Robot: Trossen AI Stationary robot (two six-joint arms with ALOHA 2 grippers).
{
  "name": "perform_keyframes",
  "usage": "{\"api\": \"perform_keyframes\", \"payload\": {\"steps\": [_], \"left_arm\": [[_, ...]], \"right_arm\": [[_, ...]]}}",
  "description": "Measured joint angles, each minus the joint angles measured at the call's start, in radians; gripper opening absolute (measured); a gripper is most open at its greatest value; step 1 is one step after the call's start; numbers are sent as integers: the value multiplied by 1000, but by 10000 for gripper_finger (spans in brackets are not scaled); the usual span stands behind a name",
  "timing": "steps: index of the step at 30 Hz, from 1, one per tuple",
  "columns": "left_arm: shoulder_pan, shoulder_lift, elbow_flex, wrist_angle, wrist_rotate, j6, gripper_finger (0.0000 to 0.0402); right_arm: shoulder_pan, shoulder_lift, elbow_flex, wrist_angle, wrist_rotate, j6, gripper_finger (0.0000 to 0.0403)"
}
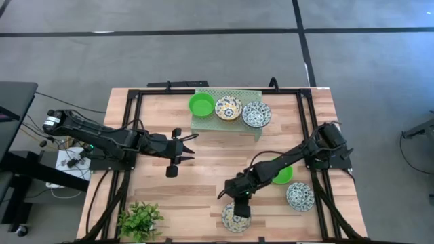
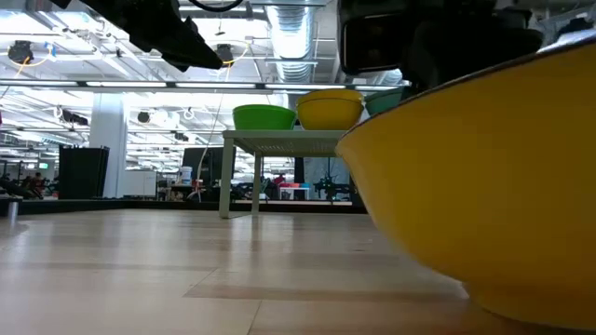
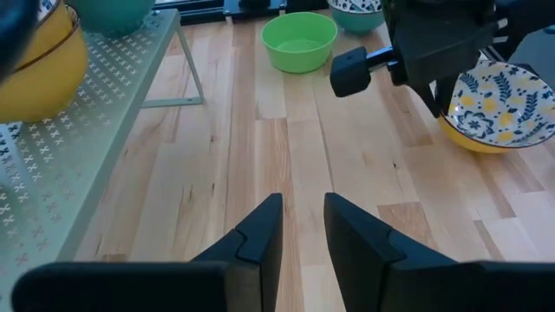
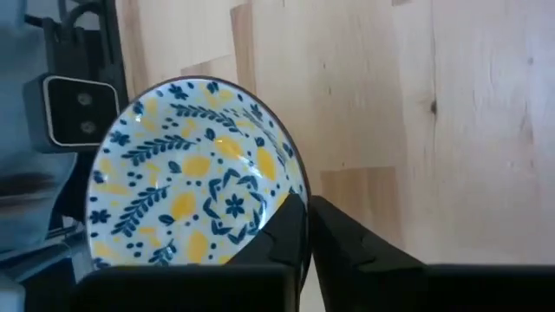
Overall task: Pick & Place Mini bowls
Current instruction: Stack the yellow bowl on the yellow bowl on the shelf
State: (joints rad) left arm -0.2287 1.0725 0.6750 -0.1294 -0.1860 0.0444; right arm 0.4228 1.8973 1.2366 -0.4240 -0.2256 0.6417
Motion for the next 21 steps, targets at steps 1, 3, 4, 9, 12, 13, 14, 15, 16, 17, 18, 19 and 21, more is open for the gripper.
{"api": "perform_keyframes", "payload": {"steps": [1,3,4,9,12,13,14,15,16,17,18,19,21], "left_arm": [[0,0,0,0,0,0,89],[0,0,0,0,0,0,89],[0,0,0,0,0,0,89],[0,0,0,1,0,0,89],[0,0,0,4,0,0,89],[0,0,0,4,0,0,89],[0,0,0,5,0,0,89],[0,0,0,7,0,0,89],[0,0,0,9,0,0,89],[0,0,0,9,0,0,89],[0,0,0,11,0,0,89],[0,0,0,13,0,0,89],[0,0,0,16,0,0,89]], "right_arm": [[0,0,0,1,-1,12,17],[0,-4,2,0,-5,29,19],[-2,-8,10,-9,-5,30,15],[-31,-63,99,-104,17,29,9],[-63,-98,174,-262,88,-9,5],[-75,-113,205,-319,121,-29,4],[-89,-130,240,-377,166,-47,5],[-106,-151,277,-429,214,-64,6],[-121,-172,316,-474,268,-85,6],[-140,-192,353,-512,331,-116,6],[-162,-209,386,-538,382,-158,5],[-185,-226,416,-557,429,-205,4],[-243,-258,470,-568,510,-299,3]]}}
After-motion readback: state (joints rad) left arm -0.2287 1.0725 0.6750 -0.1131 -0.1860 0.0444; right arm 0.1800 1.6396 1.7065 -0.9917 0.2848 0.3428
